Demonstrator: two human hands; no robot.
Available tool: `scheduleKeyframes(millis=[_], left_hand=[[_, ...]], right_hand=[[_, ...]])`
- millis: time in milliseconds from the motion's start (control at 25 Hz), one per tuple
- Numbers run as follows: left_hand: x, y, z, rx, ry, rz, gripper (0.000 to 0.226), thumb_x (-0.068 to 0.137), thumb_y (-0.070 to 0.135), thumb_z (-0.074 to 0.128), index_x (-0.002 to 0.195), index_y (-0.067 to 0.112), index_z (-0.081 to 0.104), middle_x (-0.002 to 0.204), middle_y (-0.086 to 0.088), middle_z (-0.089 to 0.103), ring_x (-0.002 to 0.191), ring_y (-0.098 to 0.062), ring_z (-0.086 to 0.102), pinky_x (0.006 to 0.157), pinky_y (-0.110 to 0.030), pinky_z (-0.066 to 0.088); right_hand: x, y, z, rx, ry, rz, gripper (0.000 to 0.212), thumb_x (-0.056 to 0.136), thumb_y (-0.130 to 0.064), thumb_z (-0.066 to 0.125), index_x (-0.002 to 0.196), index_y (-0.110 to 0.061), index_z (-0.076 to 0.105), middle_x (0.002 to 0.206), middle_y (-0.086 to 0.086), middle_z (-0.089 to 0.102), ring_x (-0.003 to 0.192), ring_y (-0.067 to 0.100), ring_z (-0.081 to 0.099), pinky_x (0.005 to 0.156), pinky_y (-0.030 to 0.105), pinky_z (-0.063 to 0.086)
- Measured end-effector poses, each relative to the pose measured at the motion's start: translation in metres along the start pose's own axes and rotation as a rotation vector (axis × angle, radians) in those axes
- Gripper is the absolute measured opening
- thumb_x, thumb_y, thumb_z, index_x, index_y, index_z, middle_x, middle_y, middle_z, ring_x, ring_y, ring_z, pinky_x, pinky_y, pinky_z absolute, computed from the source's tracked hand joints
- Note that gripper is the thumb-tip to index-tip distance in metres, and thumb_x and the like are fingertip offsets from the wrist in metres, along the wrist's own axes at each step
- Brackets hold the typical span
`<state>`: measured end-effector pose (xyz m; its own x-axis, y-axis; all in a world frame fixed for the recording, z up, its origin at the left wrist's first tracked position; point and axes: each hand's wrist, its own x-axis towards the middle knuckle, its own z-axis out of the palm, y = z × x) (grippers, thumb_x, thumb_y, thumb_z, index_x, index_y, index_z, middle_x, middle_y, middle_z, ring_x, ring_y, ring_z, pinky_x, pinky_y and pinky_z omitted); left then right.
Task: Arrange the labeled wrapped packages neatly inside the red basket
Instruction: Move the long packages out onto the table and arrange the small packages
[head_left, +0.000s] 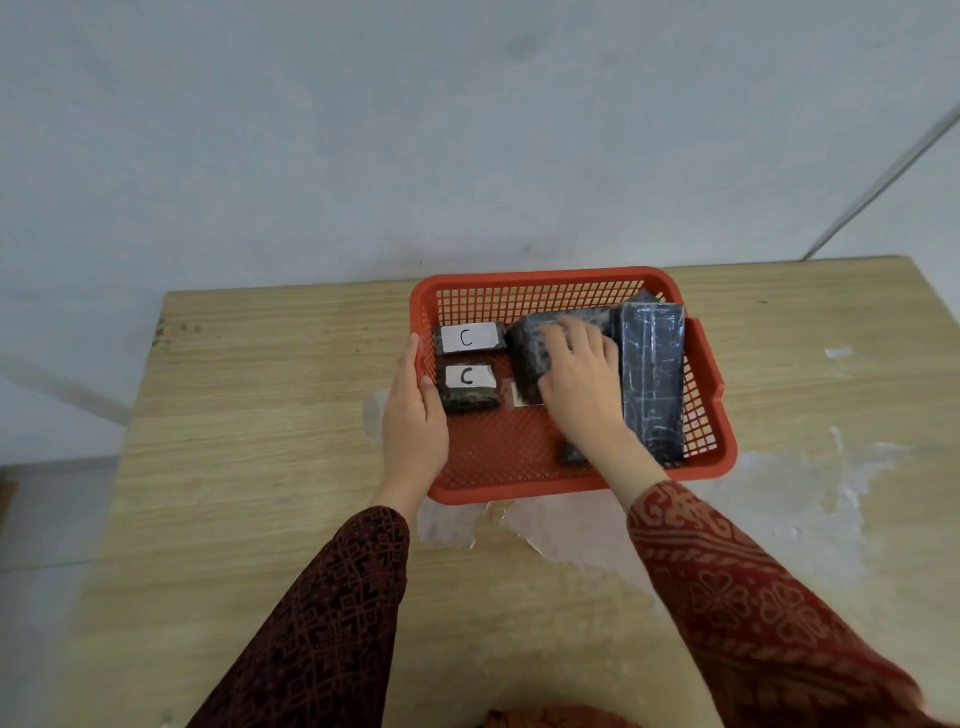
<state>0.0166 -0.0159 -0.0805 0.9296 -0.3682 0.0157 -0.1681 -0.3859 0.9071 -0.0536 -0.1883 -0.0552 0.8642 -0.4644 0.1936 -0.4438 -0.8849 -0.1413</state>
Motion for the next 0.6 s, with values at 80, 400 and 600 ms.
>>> scheduleKeyframes(millis=[80, 400, 600], left_hand=[[-0.001, 0.001, 0.000, 0.018, 0.021, 0.009, 0.048, 0.101, 0.023, 0.032, 0.148, 0.025, 0.026, 0.147, 0.000, 0.044, 0.130, -0.013, 0.044, 0.109, -0.034, 0.038], [-0.024, 0.023, -0.002, 0.319, 0.243, 0.179, 0.033, 0.094, 0.014, 0.045, 0.126, 0.016, 0.053, 0.135, -0.009, 0.050, 0.127, -0.023, 0.042, 0.108, -0.044, 0.030], [-0.073, 0.042, 0.033, 0.362, 0.045, 0.289, 0.029, 0.092, 0.014, 0.049, 0.119, 0.014, 0.059, 0.124, -0.005, 0.058, 0.119, -0.023, 0.050, 0.100, -0.036, 0.034]], right_hand=[[0.009, 0.022, 0.002, -0.113, -0.104, 0.027, 0.055, 0.084, -0.003, 0.049, 0.137, -0.011, 0.040, 0.147, 0.012, 0.040, 0.139, 0.031, 0.029, 0.114, 0.055, 0.014], [0.018, 0.039, -0.038, -0.044, 0.048, -0.257, 0.041, 0.087, 0.001, 0.051, 0.126, -0.011, 0.053, 0.123, 0.009, 0.063, 0.120, 0.029, 0.053, 0.117, 0.054, 0.014], [-0.023, 0.040, -0.086, 0.362, 0.517, -0.178, 0.038, 0.089, -0.008, 0.053, 0.126, -0.007, 0.056, 0.114, 0.014, 0.060, 0.114, 0.029, 0.052, 0.107, 0.048, 0.034]])
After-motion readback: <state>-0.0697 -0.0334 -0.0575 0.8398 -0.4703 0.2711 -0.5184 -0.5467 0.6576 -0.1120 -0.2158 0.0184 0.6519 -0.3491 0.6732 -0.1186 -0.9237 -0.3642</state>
